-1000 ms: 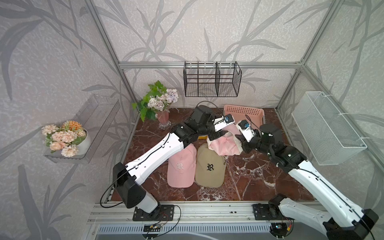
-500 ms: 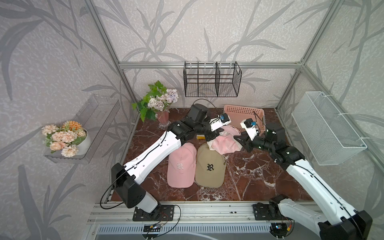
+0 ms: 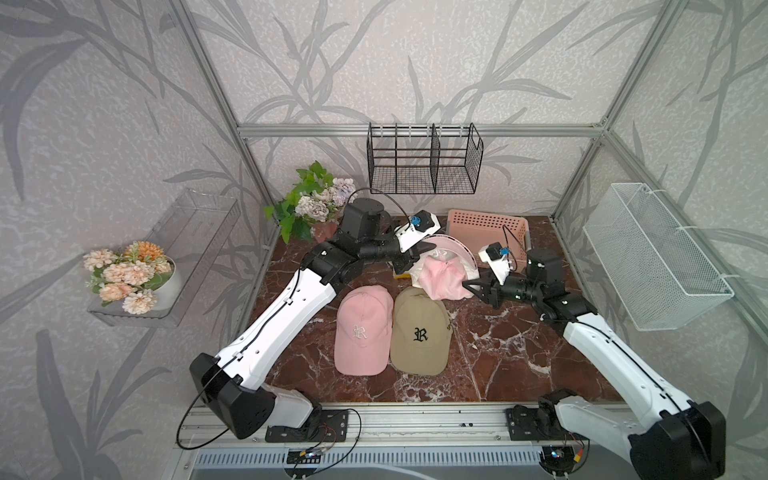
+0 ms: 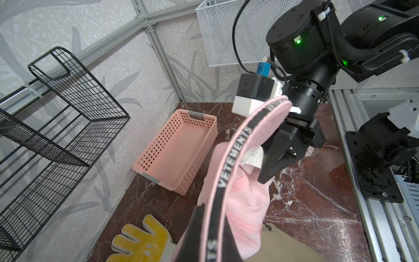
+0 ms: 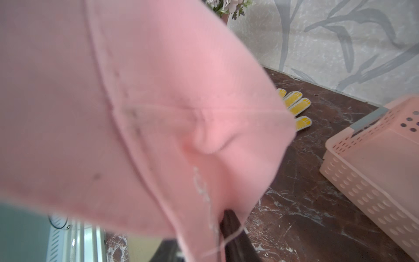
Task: Turn the baseball cap inside out
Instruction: Turn over the baseball cap.
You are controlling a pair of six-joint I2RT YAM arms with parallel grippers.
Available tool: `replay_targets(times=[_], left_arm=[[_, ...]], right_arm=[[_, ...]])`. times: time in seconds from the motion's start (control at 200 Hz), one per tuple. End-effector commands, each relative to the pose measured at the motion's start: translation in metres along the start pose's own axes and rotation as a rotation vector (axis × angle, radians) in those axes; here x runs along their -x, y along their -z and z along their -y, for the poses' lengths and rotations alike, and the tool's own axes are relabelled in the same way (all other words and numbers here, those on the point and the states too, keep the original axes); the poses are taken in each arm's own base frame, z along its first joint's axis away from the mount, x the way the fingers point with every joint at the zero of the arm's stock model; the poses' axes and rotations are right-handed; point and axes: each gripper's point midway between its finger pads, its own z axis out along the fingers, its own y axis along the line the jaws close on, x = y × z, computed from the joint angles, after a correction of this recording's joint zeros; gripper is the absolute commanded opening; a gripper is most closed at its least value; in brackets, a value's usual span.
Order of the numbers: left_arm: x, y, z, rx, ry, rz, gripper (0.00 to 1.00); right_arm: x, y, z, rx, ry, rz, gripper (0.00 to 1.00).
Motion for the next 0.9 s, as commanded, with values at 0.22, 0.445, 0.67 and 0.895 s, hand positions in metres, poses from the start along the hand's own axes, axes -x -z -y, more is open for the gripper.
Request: replay_targets(times=[0.22,0.445,0.67,0.895], left_arm=[[0.026,0.010,-0.009,0.040,0.000,0.114,0.00],[0.021,0.009,-0.018,0.082,0.082,0.112,0.00],[0.023,0.004,-0.001,-0.031,0.173,0.133,0.00],[0.037,0.008,0.007,-0.103,0.223,0.146,0.00]], right_arm=[[0.013,0.007,-0.042,0.243,-0.069,0.054,0.17],[0.037,0.017,0.023,-0.172,-0.147,0.266,0.00],[0.034,0.047,0.083,-0.714,-0.208,0.320,0.00],[-0.005,0.057,0.128,-1.017,-0.306,0.165,0.05]])
